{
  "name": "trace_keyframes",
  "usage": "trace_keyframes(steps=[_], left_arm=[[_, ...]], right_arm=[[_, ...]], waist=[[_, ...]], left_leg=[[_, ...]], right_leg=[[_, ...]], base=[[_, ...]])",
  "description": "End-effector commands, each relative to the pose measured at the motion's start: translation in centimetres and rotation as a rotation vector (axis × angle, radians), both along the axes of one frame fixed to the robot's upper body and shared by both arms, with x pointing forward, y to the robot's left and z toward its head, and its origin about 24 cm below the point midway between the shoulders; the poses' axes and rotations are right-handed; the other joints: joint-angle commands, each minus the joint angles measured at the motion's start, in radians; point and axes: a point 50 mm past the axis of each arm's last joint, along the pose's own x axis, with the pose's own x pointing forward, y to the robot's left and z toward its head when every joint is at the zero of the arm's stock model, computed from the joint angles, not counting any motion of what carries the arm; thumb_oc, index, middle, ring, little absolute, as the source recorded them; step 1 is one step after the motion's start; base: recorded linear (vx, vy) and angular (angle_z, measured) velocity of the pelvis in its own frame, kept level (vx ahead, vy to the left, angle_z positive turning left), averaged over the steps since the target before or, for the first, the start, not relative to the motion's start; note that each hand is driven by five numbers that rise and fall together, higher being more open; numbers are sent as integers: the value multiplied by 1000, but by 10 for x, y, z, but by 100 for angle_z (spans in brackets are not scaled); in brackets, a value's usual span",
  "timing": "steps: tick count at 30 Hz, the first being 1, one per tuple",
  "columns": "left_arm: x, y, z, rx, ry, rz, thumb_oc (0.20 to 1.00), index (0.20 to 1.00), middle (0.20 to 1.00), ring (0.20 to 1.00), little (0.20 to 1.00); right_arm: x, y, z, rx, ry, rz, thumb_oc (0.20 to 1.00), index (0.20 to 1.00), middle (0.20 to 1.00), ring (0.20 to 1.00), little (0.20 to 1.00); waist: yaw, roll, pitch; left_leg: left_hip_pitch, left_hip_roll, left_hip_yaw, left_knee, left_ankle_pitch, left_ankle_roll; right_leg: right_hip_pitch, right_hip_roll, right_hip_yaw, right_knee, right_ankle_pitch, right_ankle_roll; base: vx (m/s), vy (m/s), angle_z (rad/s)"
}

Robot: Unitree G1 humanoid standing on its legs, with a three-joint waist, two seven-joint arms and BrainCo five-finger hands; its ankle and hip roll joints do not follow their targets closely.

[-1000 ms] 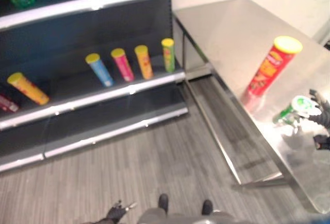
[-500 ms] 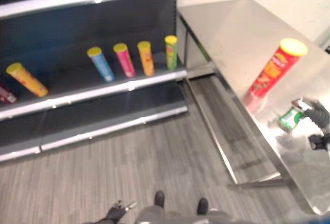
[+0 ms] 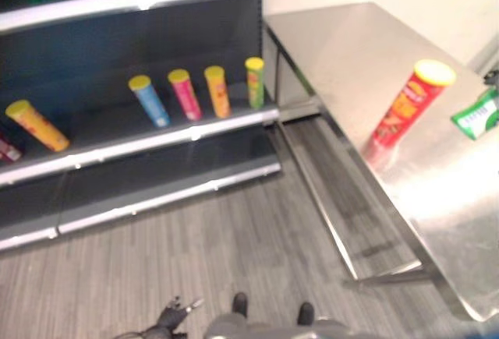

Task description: Put the goods on the table back onto the shelves and tidy them up.

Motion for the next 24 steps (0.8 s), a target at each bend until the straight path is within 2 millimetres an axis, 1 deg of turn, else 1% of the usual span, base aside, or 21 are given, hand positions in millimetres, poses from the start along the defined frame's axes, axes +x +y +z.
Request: trace_keyframes(steps=[1,4,5,6,7,8,10,12,14,15,16,17,18,20,21,22,23,24], left_arm=[[18,14,8,31,-61,-18,1000,1000,1000,1000,1000],[17,13,8,27,-68,-19,1000,1000,1000,1000,1000],[17,13,8,27,-68,-19,1000,1000,1000,1000,1000],[17,13,9,25,-72,-8,1000,1000,1000,1000,1000],[18,12,9,22,-79,-1,1000,1000,1000,1000,1000],[20,10,9,16,-90,8,1000,1000,1000,1000,1000],[23,8,10,10,-105,8,1000,1000,1000,1000,1000],[21,6,8,9,-93,10,1000,1000,1000,1000,1000],[19,7,7,19,-79,21,1000,1000,1000,1000,1000],[19,7,7,19,-79,22,1000,1000,1000,1000,1000],[21,8,7,27,-82,19,1000,1000,1000,1000,1000],[26,10,10,44,-97,9,1000,1000,1000,1000,1000],[26,9,9,44,-96,2,1000,1000,1000,1000,1000],[24,7,8,44,-84,-8,1000,1000,1000,1000,1000],[23,7,8,46,-77,-15,1000,1000,1000,1000,1000],[23,8,7,54,-66,-27,1000,1000,1000,1000,1000],[22,10,7,64,-55,-38,1000,1000,1000,1000,1000],[21,12,7,72,-47,-44,1000,1000,1000,1000,1000]], right_arm=[[-5,27,53,-20,-244,182,200,200,200,200,200],[-6,47,66,-42,-311,266,200,200,200,200,200],[-6,47,66,-42,-311,266,200,200,200,200,200],[-5,55,70,-49,-338,299,200,200,200,200,200],[-4,62,73,-64,-356,315,200,200,200,200,200],[-3,74,78,-98,-377,349,200,200,200,200,200],[-1,82,83,-166,-391,334,200,200,200,200,200],[0,88,87,-252,-392,312,200,200,200,200,200],[2,93,87,-295,-380,310,200,200,200,200,200],[2,93,87,-296,-380,310,200,200,200,200,200],[1,95,87,-318,-384,302,200,200,200,200,200],[-1,91,86,-368,-374,252,200,200,200,200,200],[-1,88,84,-377,-364,229,200,200,200,200,200],[0,83,80,-384,-349,186,200,200,200,200,200],[1,81,77,-397,-336,160,200,200,200,200,200],[2,80,75,-405,-328,141,200,200,200,200,200],[3,78,72,-410,-314,122,200,200,200,200,200],[4,77,70,-410,-310,113,200,200,200,200,200]], waist=[[32,-29,-44],[47,-30,-44],[47,-30,-44],[53,-31,-37],[61,-32,-30],[74,-38,-9],[82,-42,8],[85,-40,3],[81,-41,-2],[80,-41,-5],[79,-43,-6],[73,-40,-11],[71,-30,-21],[74,-12,-44],[74,-9,-53],[78,-10,-57],[82,-16,-60],[85,-19,-60]], left_leg=[[37,103,48,3,-80,-92],[44,113,38,8,-77,-93],[44,113,38,8,-77,-93],[38,113,30,28,-82,-91],[20,112,18,63,-91,-88],[-37,95,-4,151,-108,-89],[-90,95,-17,196,-99,-103],[-94,124,-14,152,-75,-104],[-102,166,3,78,-22,-109],[-100,166,4,71,-18,-109],[-112,184,21,38,1,-110],[-139,217,75,12,25,-116],[-131,223,92,4,27,-118],[-117,213,91,3,20,-128],[-110,199,88,3,12,-126],[-101,180,87,6,4,-122],[-95,150,87,12,-14,-109],[-87,129,88,17,-32,-96]], right_leg=[[44,-9,-30,8,-113,40],[47,3,-24,8,-123,30],[47,3,-24,8,-123,30],[49,6,-20,8,-127,25],[50,6,-20,8,-128,21],[51,1,-27,8,-130,14],[50,-8,-43,8,-131,15],[49,-17,-56,8,-125,27],[36,-33,-64,8,-118,41],[34,-33,-65,8,-118,41],[29,-42,-72,8,-120,48],[28,-62,-93,8,-124,60],[32,-67,-102,8,-122,67],[47,-86,-122,8,-115,78],[56,-108,-130,10,-109,87],[66,-135,-139,16,-99,97],[70,-172,-148,39,-91,111],[70,-200,-146,66,-84,117]], base=[[6,-46,-2],[3,-53,0],[-19,-41,1],[-37,-39,0],[-101,-59,-3],[-119,-26,-2],[-91,53,17],[5,153,41],[2,160,23],[-12,133,24],[18,221,41],[54,312,46],[115,340,45],[162,319,30],[164,366,28],[155,375,30],[148,374,36],[149,382,40]])
